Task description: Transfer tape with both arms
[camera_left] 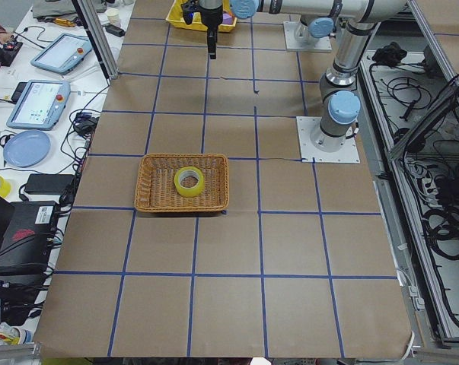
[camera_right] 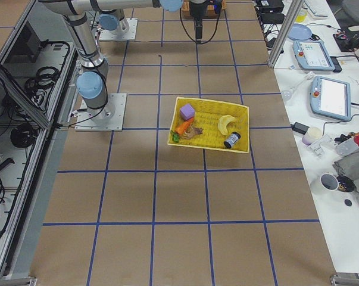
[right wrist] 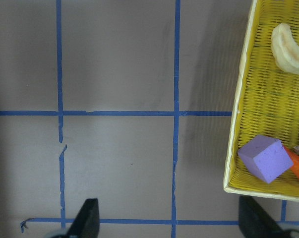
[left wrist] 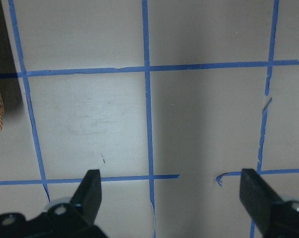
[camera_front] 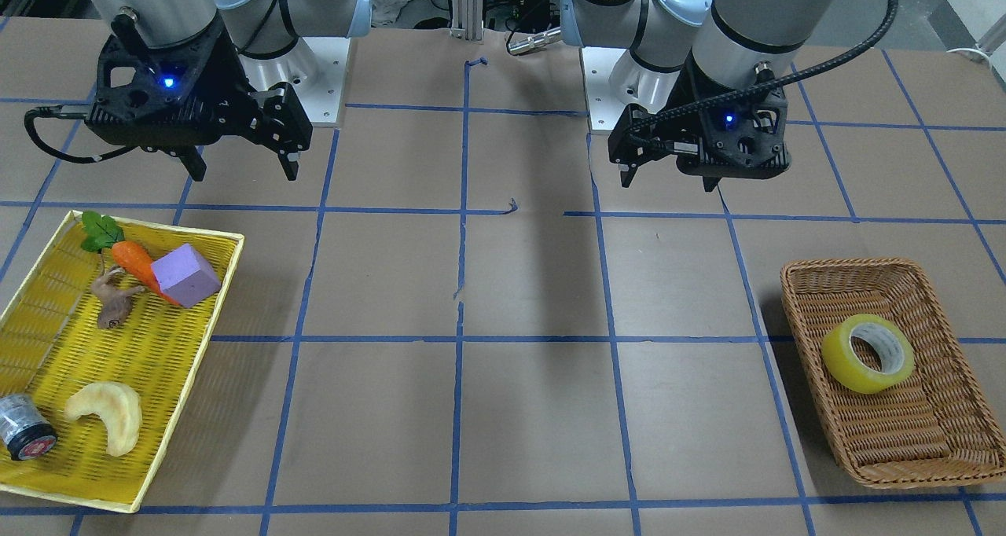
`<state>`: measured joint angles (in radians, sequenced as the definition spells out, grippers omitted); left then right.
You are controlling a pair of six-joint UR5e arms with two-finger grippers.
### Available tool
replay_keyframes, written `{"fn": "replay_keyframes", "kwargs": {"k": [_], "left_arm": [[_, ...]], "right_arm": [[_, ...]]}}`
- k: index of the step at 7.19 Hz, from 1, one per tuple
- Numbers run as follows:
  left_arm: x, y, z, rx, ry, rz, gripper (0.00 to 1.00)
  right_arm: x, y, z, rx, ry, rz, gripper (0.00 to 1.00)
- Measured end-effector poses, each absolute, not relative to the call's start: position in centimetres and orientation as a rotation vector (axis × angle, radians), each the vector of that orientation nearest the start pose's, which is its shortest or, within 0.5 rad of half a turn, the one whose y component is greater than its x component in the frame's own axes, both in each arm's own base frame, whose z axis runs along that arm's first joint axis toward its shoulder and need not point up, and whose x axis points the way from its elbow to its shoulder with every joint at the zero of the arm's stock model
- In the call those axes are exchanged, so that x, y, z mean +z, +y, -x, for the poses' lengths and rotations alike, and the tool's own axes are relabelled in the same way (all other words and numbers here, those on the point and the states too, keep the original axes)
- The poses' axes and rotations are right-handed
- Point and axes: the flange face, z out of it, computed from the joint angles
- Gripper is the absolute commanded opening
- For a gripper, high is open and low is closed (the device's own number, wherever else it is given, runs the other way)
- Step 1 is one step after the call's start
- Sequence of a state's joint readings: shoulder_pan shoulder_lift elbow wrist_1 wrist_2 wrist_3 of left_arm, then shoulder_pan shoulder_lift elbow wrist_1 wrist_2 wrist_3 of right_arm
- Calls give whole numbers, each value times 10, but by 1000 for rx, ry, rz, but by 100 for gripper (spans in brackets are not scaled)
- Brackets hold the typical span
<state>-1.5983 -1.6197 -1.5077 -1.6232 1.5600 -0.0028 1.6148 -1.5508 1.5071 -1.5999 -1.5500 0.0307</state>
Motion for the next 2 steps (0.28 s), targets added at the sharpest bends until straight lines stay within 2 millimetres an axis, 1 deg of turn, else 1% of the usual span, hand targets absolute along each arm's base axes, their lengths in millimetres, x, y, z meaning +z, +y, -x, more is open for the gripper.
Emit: {"fn": "replay_keyframes", "kwargs": {"k": [2], "left_arm": [[487,-504,148,69,3151,-47,100]], "right_arm": [[512,-501,-157,-112,3116,21,100]]}}
